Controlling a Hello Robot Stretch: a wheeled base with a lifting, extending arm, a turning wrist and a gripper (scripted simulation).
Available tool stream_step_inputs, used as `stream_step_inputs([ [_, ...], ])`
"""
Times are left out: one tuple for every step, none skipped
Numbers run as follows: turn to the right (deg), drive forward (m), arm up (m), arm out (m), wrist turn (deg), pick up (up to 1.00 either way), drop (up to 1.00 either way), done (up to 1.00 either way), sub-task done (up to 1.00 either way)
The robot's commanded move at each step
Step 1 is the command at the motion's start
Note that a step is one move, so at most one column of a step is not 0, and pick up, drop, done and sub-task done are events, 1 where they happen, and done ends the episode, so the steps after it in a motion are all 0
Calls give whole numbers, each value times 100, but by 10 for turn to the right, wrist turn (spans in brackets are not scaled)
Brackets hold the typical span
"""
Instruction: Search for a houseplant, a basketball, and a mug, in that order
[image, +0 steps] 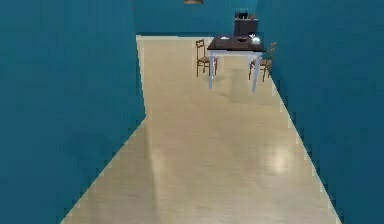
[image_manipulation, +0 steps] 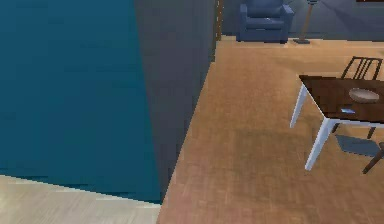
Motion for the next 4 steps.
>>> stream_step_inputs([
  [30,0,0,0,0,0,0,0,0],
  [0,100,0,0,0,0,0,0,0],
  [0,100,0,0,0,0,0,0,0],
  [0,85,0,0,0,0,0,0,0],
])
